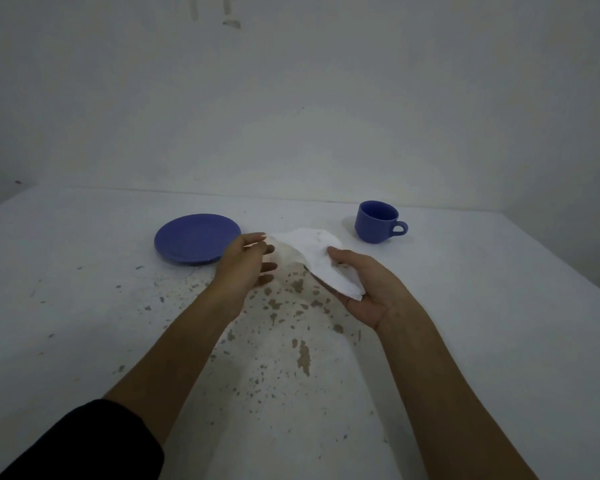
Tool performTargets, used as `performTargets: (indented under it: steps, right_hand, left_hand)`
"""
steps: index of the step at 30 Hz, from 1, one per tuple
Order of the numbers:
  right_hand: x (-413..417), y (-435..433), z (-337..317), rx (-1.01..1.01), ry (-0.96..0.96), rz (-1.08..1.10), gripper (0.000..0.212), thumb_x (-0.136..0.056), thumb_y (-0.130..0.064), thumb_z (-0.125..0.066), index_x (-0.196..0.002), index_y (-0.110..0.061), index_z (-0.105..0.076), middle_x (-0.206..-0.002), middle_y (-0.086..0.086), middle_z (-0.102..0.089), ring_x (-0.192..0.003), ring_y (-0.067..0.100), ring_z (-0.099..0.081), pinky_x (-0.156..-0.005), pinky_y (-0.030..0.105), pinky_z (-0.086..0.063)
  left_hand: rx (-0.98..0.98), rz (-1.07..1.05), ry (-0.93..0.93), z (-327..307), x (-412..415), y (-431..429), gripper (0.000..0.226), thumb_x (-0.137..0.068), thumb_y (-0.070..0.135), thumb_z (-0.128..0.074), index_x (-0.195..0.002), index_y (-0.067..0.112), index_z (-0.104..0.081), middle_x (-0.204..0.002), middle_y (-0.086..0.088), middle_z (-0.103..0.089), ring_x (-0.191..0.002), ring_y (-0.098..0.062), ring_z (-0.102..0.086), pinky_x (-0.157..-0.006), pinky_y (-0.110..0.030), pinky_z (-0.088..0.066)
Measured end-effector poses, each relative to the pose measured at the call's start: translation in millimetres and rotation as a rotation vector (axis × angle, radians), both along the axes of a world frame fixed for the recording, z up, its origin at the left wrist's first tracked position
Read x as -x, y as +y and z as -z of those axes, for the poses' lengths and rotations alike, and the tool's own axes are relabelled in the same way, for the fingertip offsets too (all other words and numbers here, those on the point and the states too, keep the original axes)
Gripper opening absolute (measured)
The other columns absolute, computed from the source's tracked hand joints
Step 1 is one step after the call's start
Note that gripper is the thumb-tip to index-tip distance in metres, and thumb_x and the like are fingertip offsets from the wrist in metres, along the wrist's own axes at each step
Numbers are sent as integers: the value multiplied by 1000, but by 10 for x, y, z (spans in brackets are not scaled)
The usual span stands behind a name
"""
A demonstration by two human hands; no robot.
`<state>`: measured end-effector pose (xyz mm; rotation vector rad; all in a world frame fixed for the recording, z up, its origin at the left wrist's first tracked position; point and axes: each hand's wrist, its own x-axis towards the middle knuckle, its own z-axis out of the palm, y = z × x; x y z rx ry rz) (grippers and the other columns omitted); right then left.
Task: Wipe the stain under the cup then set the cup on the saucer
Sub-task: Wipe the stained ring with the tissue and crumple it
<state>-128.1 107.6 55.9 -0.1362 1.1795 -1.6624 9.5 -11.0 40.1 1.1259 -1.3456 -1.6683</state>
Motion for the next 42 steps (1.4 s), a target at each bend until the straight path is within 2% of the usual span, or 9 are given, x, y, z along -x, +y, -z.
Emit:
performTargets:
  steps: [4,8,10,12,16,26,30,36,42]
  right_hand:
    - [291,-128,-77,-213,392,317,31,-86,-17,-69,-114,-10,-57,-111,6,-64,-103,28,-63,-93,42,-53]
    - [362,-290,-85,-240,1198,573,26,-95,-19,-55,-118,-12,-65,-110,1,-68,-101,16,-64,-84,14,-45]
    - [339,-389,9,-273,1515,379,31,-97,-8,-51,-126,-9,-62,-116,-2,-66,-100,13,-60,-86,8,-39]
    - [350,-535,185,-411,1691,37,38,-97,-6,-49,-134,-11,-55,-132,5,-61,-114,19,-61,-101,22,-44]
    - [351,-686,417,-659,1693,-429,50,-101,-26,-43,-150,-18,-32,-157,4,-33,-143,23,-35,-116,37,-26]
    - [390,-640,424,-546,1804,-697,52,-103,-28,-33,-153,-22,-22,-162,0,-20,-148,20,-21,-119,36,-17]
    - [474,-656,391,-633,1826,-709,56,-103,-42,-23,-154,-19,-18,-162,0,-17,-149,21,-20,-119,36,-16]
    - [294,-1021,363,-562,1842,-617,48,-105,-27,-22,-145,-3,-33,-152,16,-37,-137,30,-40,-113,37,-28]
    - [400,-758,480,-457,1861,-708,47,-105,-28,-29,-151,-21,-30,-159,1,-29,-145,21,-30,-120,38,-22]
  left_hand:
    - [392,-29,-216,109,-4,-25,25,-97,22,-45,-119,24,-57,-120,5,-60,-93,-10,-61,-78,-29,-54]
    - [770,1,-423,273,130,21,24,-95,20,-50,-117,23,-57,-120,5,-58,-104,-9,-54,-85,-23,-46]
    - [870,51,-531,411,167,19,25,-94,21,-50,-118,22,-58,-124,2,-58,-110,-14,-54,-93,-26,-45]
    - [949,117,-647,507,176,2,25,-93,24,-51,-116,23,-60,-124,1,-59,-111,-17,-55,-98,-32,-44]
    - [973,128,-709,553,193,-26,25,-94,27,-50,-115,24,-61,-125,3,-60,-112,-17,-54,-101,-34,-41]
    - [999,115,-752,611,217,-60,24,-93,26,-47,-113,25,-61,-122,3,-58,-111,-18,-51,-95,-35,-40]
    - [1017,110,-753,622,213,-62,25,-93,27,-47,-113,24,-61,-121,3,-59,-110,-19,-52,-94,-36,-41]
    - [1018,114,-732,615,199,-62,25,-92,26,-48,-112,23,-62,-120,2,-60,-110,-20,-52,-94,-36,-40]
    - [993,122,-734,608,203,-78,24,-91,26,-49,-112,23,-62,-119,3,-60,-109,-19,-52,-93,-35,-40]
